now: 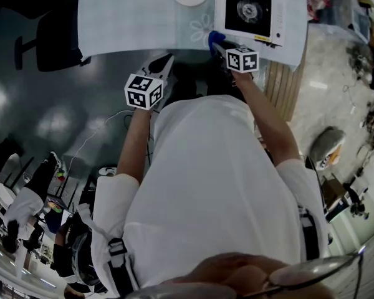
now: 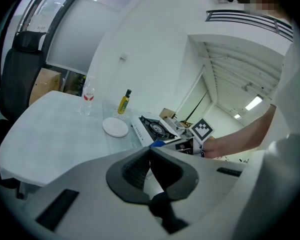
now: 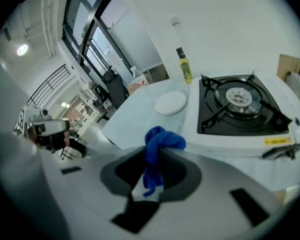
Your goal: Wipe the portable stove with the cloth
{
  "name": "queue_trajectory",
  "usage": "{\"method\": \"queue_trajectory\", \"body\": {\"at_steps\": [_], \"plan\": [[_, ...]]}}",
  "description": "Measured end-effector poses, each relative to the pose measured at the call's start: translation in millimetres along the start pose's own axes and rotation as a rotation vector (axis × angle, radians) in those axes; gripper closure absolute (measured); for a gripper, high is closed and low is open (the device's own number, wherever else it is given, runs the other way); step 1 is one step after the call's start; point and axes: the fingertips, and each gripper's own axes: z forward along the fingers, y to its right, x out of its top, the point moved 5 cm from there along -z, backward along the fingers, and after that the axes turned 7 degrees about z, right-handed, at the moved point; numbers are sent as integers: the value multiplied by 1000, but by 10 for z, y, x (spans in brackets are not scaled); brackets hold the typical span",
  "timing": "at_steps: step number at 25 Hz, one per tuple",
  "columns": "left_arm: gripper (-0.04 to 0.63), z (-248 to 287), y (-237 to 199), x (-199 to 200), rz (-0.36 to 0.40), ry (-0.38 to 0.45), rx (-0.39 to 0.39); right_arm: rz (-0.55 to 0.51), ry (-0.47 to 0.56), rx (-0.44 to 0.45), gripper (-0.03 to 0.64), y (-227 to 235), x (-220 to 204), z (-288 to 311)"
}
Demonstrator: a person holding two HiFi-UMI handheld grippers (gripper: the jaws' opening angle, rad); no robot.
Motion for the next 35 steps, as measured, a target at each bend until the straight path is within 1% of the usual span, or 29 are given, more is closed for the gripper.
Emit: {"method": "queue_trajectory", "body": {"at_steps": [4,10,13,18,23,27,29,31,32,35], "plan": [[563,22,27,-20,7,-4,-20,-84,27,-30,522,-72,58,-201],[563,141,133,51,50,-18,-61,-137,76,-55,522,-45,160,-503],[563,185,186,131,75,-11,-59,-167,109,-59,522,-35,235,-685],[563,233,375,261,95,10,-29,-191,172,-49,522,24,316,-1064],[563,299,639,392,58,52,-16,-215,212,-39,522,85,376,-1461],[563,382,878,484,43,80,-10,-225,239,-32,522,163,391,-1757],[563,393,1026,549,1,110,-20,-231,249,-38,522,213,373,-1932],[563,369,1153,650,-47,157,-37,-234,264,-46,522,255,366,-2094],[563,353,1203,700,-57,178,-39,-236,275,-48,522,267,371,-2169],[563,315,1335,813,-43,204,-27,-252,307,-49,522,280,390,-2385]]}}
